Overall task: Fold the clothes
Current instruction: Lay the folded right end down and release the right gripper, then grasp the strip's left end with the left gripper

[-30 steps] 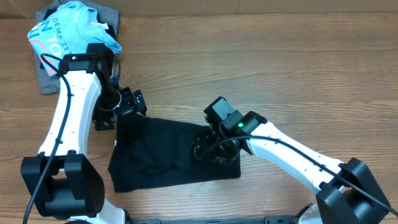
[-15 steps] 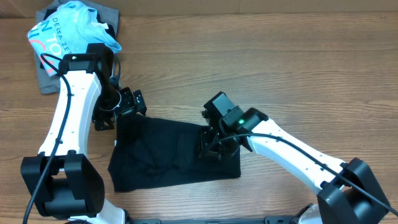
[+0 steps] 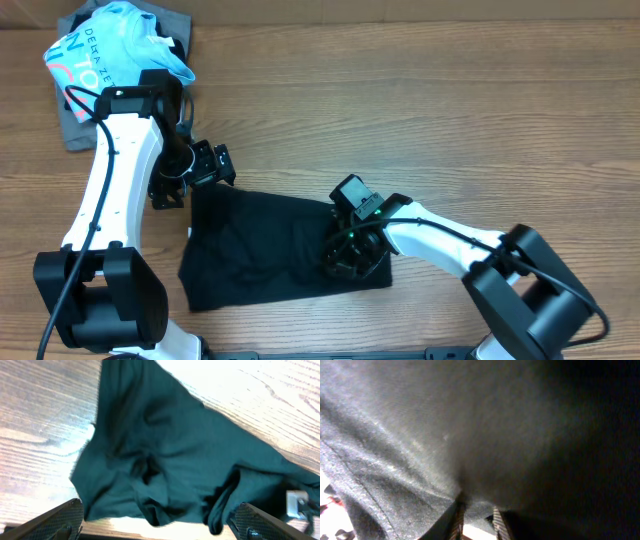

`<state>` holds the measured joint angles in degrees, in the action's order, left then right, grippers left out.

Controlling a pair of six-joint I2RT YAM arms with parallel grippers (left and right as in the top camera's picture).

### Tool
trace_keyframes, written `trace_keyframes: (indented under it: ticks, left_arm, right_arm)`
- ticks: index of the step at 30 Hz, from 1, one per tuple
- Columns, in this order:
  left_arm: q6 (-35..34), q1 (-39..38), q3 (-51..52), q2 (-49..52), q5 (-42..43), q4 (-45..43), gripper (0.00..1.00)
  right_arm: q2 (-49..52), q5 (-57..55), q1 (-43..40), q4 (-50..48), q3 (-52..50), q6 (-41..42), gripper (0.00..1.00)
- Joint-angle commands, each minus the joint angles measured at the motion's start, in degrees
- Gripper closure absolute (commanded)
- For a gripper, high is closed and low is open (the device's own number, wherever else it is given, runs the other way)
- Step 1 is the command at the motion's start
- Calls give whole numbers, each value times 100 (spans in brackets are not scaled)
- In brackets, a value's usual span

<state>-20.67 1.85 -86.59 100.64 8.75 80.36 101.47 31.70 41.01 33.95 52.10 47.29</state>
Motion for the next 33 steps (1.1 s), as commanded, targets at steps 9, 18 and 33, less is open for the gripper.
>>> trace_keyframes:
  ticks: [9,18,33]
  left_arm:
    - [140,-15,35,-24,-916,-175,0]
    - [251,356,46,-24,-981,111,0]
    - [1025,815,1733,-24,763,-767,2]
  right_arm:
    - [-1609,-1910,-129,2024,1478,-918,0]
    - [-2175,-3296,-1346,3829,2367,-1034,0]
    - [-2256,-2728,-1784,3794,2312,-1738,0]
